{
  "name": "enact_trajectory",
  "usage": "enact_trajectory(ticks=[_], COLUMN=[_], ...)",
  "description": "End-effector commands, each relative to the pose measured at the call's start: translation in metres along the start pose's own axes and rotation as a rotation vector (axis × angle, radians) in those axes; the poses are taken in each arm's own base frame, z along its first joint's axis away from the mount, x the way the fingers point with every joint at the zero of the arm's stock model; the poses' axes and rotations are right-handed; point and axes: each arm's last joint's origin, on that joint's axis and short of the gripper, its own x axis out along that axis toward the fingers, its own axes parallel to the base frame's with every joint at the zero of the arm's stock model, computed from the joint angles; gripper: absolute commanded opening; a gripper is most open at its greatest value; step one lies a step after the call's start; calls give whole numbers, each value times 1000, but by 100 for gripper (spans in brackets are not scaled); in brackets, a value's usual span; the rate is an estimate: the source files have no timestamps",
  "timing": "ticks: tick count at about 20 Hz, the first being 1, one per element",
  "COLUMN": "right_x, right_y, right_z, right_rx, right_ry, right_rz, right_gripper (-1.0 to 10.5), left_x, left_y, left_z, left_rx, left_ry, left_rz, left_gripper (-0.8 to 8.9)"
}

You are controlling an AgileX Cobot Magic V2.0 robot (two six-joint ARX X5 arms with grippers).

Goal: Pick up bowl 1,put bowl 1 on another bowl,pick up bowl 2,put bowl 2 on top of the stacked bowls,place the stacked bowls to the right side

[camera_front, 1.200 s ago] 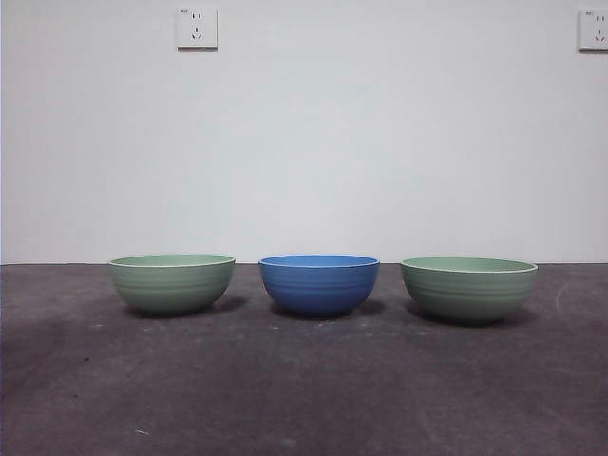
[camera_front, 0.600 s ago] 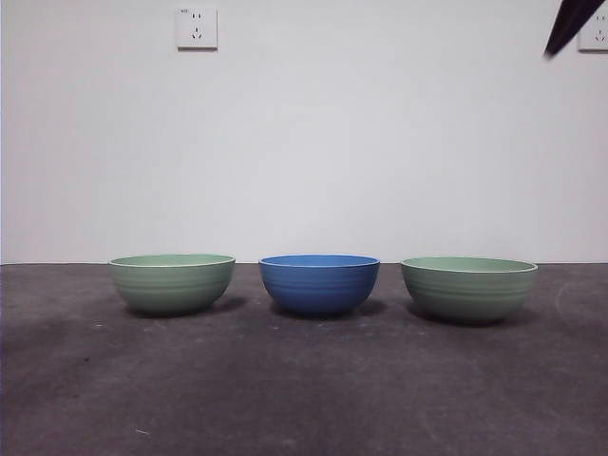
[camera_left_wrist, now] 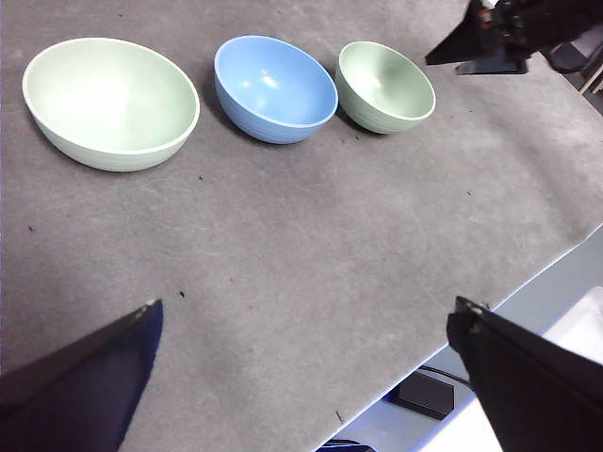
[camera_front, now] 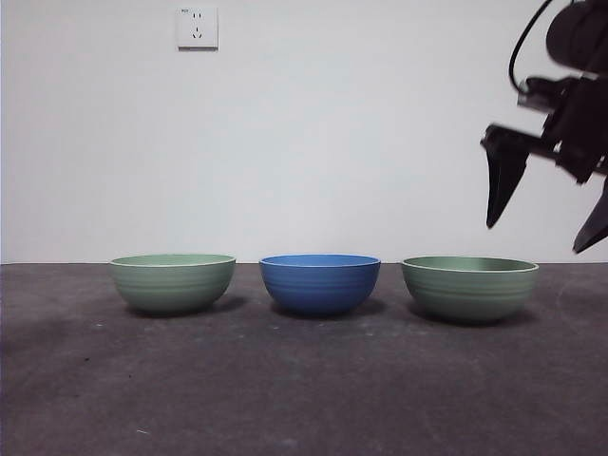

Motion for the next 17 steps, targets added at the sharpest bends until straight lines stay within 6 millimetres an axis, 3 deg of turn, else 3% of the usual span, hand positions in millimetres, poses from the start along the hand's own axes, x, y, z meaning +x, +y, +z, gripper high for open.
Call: enact_trajectory(ticks=[1,4,7,17], right_x=[18,39,42,42], right_y=[-3,-8,-5,-5], right_z=[0,-2,0,0], right_rx=[32,42,30,30], right_ry=[22,63,38,35], right_rz=[-8,-12,-3,-5], right_gripper=[461,353,112,-12], left_x=[0,0,0,0], left_y=[-1,-1,-1,-1], left_z=[1,1,0,0], left_rx=[15,14,13,9], left_ry=[-5,-5,-3,3], left_rz=[0,0,1,0], left_gripper=[539,539,539,539])
